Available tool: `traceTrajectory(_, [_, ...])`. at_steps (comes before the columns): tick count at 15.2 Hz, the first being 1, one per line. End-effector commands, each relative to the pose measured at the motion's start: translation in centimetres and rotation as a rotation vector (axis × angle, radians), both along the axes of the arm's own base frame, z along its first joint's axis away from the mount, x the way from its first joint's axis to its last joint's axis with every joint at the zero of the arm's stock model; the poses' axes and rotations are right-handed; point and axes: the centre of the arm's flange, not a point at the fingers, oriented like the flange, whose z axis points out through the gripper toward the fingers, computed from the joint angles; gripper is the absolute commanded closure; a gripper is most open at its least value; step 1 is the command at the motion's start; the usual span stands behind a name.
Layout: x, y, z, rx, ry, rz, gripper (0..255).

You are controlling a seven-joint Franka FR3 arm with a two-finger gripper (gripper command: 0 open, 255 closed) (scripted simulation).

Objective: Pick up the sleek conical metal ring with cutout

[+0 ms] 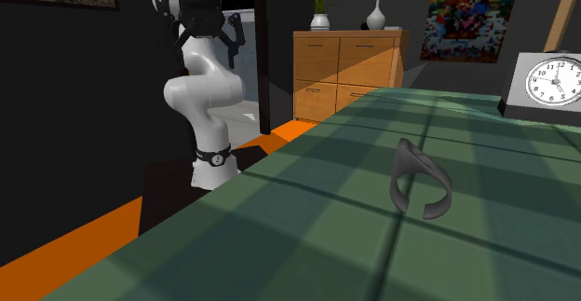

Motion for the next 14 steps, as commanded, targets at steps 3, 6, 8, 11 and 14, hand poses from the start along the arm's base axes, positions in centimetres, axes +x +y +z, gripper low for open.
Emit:
traceTrajectory(3, [2.3,1.3,-0.4,0.001,0.003,0.007,0])
traceTrajectory(6, [5.7,3.2,-1.1,0.003,0.009,0.018,0])
traceTrajectory(8, [8.0,4.6,-1.6,0.004,0.012,0.025,0])
traceTrajectory(11, [11.4,6.6,-2.2,0.005,0.017,0.036,0])
traceTrajectory(14, [14.8,8.6,-2.9,0.007,0.022,0.046,0])
